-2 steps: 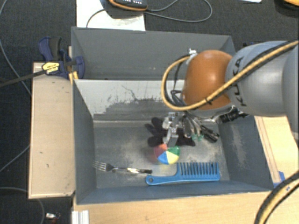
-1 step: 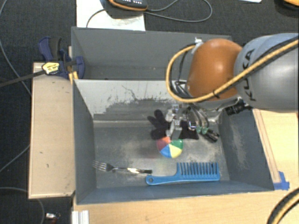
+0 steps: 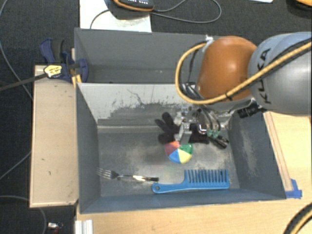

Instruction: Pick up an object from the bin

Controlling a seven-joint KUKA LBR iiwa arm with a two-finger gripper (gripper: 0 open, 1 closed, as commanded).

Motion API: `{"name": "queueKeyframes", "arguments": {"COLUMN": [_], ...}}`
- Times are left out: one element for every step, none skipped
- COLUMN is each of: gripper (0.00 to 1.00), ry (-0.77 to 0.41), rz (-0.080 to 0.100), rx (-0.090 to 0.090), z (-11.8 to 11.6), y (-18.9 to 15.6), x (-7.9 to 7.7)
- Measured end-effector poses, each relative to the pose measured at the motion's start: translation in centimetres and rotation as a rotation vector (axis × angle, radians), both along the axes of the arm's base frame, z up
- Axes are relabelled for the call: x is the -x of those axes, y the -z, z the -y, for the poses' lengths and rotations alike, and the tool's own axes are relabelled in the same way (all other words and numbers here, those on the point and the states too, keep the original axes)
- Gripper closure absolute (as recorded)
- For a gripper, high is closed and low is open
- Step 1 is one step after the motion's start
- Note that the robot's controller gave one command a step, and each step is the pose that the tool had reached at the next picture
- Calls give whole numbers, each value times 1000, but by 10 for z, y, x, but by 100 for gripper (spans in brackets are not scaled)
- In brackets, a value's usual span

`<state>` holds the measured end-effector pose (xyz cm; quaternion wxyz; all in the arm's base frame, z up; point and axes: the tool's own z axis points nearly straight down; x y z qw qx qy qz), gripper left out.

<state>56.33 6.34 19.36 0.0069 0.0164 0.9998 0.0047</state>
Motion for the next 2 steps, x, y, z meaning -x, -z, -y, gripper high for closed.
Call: {"name": "queueKeyframes", "arguments": {"gripper": [100, 100], "ry": [1, 1], "rz": [0, 3], "rx": [0, -1], "z": [0, 0], "y": [-14, -23], "x": [0, -1]}}
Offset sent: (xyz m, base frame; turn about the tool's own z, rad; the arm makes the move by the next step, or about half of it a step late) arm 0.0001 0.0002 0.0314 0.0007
